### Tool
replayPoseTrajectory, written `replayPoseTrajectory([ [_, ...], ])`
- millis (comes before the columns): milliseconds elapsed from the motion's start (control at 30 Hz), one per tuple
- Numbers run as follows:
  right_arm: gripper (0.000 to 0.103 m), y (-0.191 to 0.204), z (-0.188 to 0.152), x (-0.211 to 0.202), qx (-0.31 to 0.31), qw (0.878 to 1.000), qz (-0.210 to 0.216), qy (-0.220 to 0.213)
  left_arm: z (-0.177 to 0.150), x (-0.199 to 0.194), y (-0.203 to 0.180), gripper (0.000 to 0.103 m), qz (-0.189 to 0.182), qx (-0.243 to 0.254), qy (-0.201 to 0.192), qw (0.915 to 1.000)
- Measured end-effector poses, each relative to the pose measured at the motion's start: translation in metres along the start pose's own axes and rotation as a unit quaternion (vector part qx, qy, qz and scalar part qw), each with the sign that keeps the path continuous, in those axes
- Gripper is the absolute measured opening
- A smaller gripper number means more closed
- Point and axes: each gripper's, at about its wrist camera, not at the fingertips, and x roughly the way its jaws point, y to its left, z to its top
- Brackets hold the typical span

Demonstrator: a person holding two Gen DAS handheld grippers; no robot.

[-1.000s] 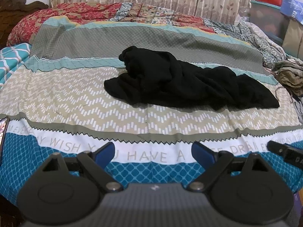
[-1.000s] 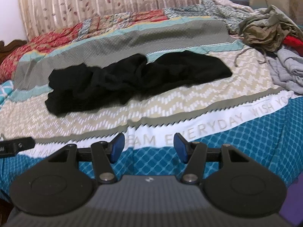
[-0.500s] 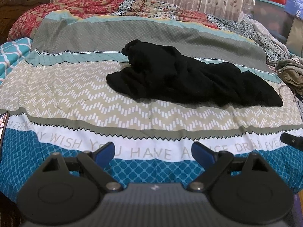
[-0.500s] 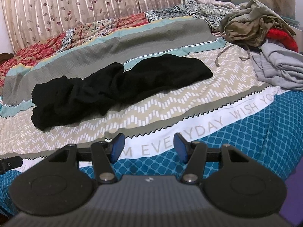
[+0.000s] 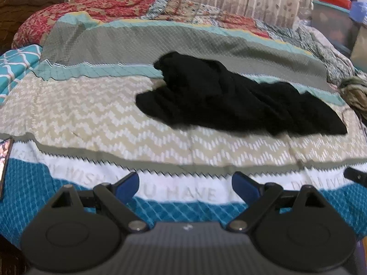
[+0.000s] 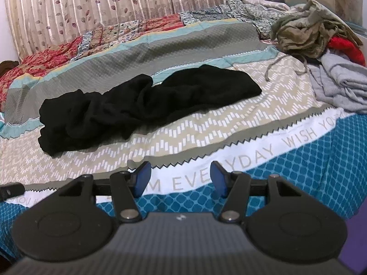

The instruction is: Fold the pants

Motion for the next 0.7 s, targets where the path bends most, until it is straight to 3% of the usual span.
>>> replayPoseTrajectory([
  [300, 0.059, -0.010, 0.023, 0.008, 0.004, 1.000, 0.017, -0.024, 0.062, 0.019, 0.029, 0.093, 0.012, -0.013, -0.034, 0.9993],
  [467, 0.060, -0.019, 0.038, 0.026, 0.037, 0.998, 0.050, -0.013, 0.096, 0.053, 0.026, 0.102, -0.001, -0.020, -0.028, 0.9994],
  [600, 0.061, -0.030, 0.048, 0.050, 0.078, 0.994, 0.072, 0.005, 0.116, 0.097, 0.005, 0.102, -0.006, -0.004, -0.009, 0.9999],
  [633, 0.061, -0.033, 0.050, 0.059, 0.096, 0.992, 0.077, 0.013, 0.119, 0.108, 0.000, 0.096, -0.008, -0.003, 0.001, 1.0000],
  [700, 0.061, -0.039, 0.054, 0.082, 0.137, 0.986, 0.088, 0.039, 0.121, 0.136, -0.011, 0.052, -0.024, 0.002, 0.043, 0.9988],
])
